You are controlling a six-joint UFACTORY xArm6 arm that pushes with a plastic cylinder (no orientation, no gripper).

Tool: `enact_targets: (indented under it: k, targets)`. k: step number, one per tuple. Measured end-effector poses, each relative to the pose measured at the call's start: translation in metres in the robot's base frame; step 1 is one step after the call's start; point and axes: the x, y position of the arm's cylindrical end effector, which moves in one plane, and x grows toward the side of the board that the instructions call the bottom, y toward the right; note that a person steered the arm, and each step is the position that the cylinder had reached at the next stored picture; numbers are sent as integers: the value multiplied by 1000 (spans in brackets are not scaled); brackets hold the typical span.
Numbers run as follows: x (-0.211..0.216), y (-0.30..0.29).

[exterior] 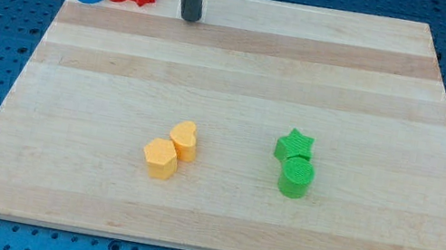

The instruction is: Move your arm towards the yellow hexagon

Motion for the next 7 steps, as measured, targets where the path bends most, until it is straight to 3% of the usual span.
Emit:
enact_targets:
  k: [3, 5, 6, 7]
  targets:
    - [142, 1]
    - [249, -47]
    - [305, -24]
    - [289, 16]
